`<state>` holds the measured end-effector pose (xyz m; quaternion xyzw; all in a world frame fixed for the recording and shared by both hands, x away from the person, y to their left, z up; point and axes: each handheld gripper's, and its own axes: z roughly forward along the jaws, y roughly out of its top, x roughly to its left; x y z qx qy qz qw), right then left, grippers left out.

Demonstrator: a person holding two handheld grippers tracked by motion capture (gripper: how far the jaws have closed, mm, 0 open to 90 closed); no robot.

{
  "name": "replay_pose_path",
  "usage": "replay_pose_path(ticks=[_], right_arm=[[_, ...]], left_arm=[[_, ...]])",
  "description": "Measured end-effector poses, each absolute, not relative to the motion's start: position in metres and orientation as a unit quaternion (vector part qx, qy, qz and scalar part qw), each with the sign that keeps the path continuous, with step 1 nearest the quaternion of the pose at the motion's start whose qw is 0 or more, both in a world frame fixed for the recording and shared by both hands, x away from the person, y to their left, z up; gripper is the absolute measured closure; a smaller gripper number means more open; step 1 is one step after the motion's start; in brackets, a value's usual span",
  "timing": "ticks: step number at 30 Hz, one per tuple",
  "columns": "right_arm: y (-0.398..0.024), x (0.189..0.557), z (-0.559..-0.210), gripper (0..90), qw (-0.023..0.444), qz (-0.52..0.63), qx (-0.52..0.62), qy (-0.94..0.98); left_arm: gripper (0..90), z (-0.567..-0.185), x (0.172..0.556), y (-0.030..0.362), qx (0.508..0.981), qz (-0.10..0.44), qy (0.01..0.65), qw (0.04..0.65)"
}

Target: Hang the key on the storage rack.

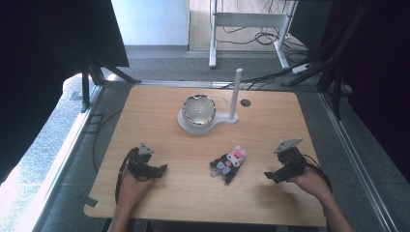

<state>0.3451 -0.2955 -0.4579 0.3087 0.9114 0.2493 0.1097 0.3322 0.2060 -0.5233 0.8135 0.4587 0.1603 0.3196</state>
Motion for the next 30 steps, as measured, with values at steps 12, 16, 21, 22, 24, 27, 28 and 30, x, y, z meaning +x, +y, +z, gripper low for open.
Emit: replay_pose_path(ticks=[12, 16, 21, 22, 24, 27, 28, 30], right_arm=[[-0.264, 0.366, -0.44, 0.0, 0.102, 0.229, 0.247, 0.936], [-0.253, 0.372, -0.436, 0.0, 0.1, 0.219, 0.224, 0.944], [-0.241, 0.376, -0.434, 0.0, 0.094, 0.21, 0.205, 0.952], [-0.238, 0.377, -0.434, 0.0, 0.093, 0.207, 0.201, 0.953], [-0.231, 0.379, -0.434, 0.0, 0.09, 0.202, 0.189, 0.957], [-0.218, 0.382, -0.434, 0.0, 0.082, 0.198, 0.17, 0.962], [-0.214, 0.383, -0.434, 0.0, 0.08, 0.196, 0.166, 0.963], [-0.208, 0.384, -0.434, 0.0, 0.073, 0.196, 0.157, 0.965]], left_arm=[[1.9, -0.523, 0.332, 0.206, 0.814, 0.16, 0.459, 0.32], [1.9, -0.523, 0.332, 0.206, 0.814, 0.16, 0.459, 0.32], [1.9, -0.523, 0.332, 0.206, 0.812, 0.16, 0.46, 0.321], [1.9, -0.523, 0.332, 0.206, 0.812, 0.16, 0.46, 0.321], [1.9, -0.523, 0.332, 0.206, 0.812, 0.16, 0.46, 0.321], [1.9, -0.523, 0.332, 0.206, 0.812, 0.16, 0.46, 0.321], [1.9, -0.523, 0.332, 0.206, 0.812, 0.16, 0.46, 0.321], [1.9, -0.523, 0.332, 0.206, 0.812, 0.16, 0.46, 0.321]])
